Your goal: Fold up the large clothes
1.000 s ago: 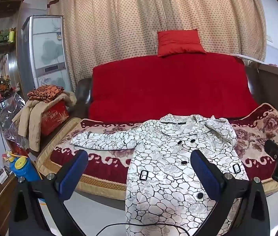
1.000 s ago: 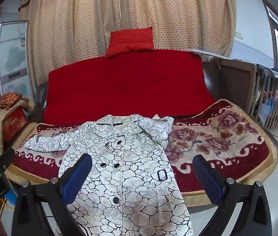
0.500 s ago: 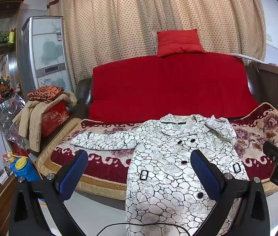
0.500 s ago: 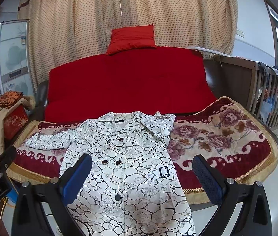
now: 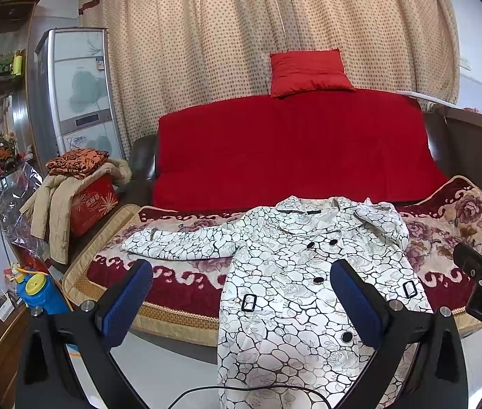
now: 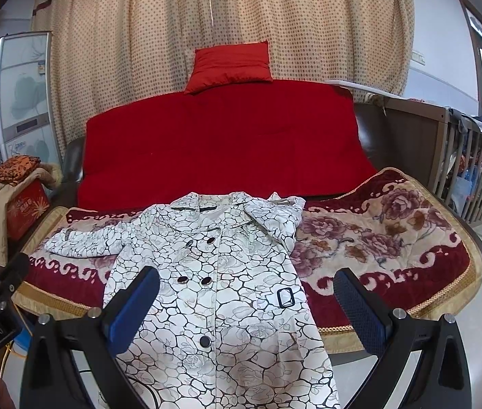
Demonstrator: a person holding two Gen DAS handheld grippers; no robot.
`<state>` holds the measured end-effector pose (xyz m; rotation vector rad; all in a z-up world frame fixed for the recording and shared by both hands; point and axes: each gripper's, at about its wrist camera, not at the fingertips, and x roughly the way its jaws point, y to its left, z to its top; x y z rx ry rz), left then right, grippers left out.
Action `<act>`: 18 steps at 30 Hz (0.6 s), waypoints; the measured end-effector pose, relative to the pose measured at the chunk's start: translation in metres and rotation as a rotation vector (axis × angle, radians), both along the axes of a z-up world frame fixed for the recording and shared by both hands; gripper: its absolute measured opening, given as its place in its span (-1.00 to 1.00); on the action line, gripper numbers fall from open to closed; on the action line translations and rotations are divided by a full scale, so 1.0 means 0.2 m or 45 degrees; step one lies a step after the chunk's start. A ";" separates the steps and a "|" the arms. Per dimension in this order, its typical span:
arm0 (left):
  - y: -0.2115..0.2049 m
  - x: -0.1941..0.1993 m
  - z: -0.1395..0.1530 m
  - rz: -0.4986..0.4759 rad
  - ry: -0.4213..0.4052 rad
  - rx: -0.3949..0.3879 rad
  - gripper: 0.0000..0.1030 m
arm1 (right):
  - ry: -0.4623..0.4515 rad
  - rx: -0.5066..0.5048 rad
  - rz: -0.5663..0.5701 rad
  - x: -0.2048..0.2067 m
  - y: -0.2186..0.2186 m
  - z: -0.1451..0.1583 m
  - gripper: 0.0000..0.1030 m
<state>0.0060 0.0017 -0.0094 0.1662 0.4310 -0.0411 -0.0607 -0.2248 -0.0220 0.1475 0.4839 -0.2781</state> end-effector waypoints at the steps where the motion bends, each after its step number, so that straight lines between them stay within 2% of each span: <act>1: 0.00 0.00 0.00 0.000 -0.001 0.000 1.00 | -0.001 0.000 -0.001 0.00 0.00 0.00 1.00; 18: -0.01 0.01 -0.01 -0.011 0.011 0.006 1.00 | 0.008 0.005 0.008 0.01 0.01 -0.01 1.00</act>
